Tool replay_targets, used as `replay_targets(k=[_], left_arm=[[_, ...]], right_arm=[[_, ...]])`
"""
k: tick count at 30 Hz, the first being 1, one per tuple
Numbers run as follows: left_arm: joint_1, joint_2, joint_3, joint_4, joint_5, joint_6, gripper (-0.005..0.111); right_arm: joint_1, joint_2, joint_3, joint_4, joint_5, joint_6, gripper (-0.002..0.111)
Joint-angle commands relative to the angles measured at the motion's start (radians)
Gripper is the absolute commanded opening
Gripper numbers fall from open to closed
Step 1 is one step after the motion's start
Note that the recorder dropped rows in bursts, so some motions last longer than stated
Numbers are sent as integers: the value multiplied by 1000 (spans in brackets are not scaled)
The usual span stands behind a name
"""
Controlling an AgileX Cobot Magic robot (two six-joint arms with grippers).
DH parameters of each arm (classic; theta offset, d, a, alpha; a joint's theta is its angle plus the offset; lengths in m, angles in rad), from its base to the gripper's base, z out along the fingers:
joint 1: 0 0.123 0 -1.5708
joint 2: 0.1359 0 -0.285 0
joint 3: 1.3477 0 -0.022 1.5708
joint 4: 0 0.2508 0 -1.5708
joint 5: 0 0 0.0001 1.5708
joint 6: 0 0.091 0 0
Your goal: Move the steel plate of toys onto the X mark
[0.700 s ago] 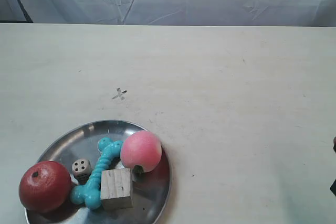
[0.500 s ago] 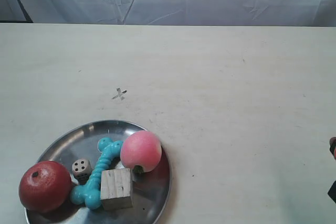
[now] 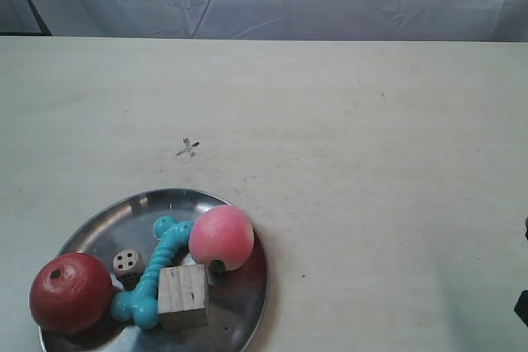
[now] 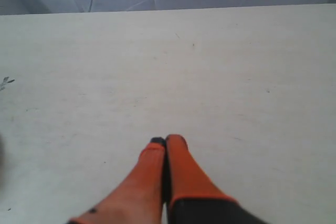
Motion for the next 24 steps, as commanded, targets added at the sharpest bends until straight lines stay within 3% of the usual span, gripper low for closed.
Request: replay_targets(k=[1, 9, 13, 15, 18, 21, 24], left_arm=[[-7, -8, 5, 3, -6, -4, 0], [-7, -8, 5, 3, -23, -4, 0], [-7, -8, 5, -187, -106, -114, 0], [-7, -8, 5, -371, -207, -257, 0], [-7, -8, 5, -470, -346, -325, 0], [-7, -8, -38, -417, -352, -325, 0], [-7, 21, -115, -196, -342, -322, 0]], right_arm=[[5, -4, 2, -32, -17, -5, 0], [5, -4, 2, -32, -17, -5, 0], [5, -4, 2, -21, -17, -5, 0], [5, -4, 2, 103, -34, 48, 0], [5, -4, 2, 572, -84, 246, 0], [5, -4, 2, 866, -194, 265, 0], [5, -4, 2, 806, -377, 262, 0]])
